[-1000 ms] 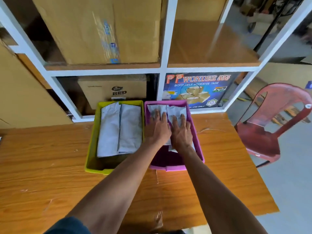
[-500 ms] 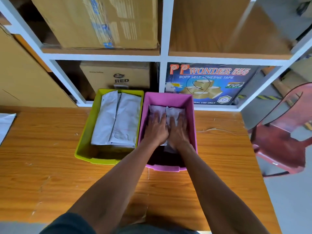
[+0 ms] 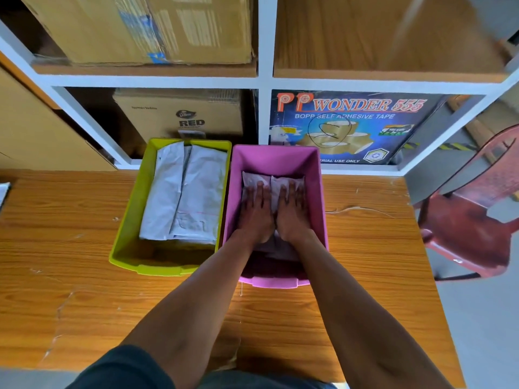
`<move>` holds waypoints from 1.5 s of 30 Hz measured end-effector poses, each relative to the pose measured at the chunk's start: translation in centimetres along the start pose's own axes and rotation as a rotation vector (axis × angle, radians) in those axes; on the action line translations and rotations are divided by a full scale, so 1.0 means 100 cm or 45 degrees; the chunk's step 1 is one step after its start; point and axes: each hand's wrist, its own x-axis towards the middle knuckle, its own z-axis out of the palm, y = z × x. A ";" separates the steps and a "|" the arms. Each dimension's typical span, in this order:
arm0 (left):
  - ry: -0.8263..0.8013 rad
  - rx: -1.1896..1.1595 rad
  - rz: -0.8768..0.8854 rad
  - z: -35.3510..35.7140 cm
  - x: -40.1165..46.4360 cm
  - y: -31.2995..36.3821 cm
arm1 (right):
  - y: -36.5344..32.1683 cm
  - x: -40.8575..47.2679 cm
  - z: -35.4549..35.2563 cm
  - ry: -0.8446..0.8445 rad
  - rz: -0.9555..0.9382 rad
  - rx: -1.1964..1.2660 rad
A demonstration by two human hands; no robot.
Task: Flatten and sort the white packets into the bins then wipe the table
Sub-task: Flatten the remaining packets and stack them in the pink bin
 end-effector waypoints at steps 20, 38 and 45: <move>-0.114 0.150 0.024 -0.015 0.005 0.003 | -0.003 0.014 0.001 -0.043 0.028 -0.214; 0.545 -0.209 0.078 -0.151 -0.065 -0.007 | -0.086 -0.035 -0.103 0.608 -0.235 0.058; 0.628 -0.131 -0.100 -0.162 -0.141 -0.072 | -0.161 -0.067 -0.075 0.693 -0.378 0.192</move>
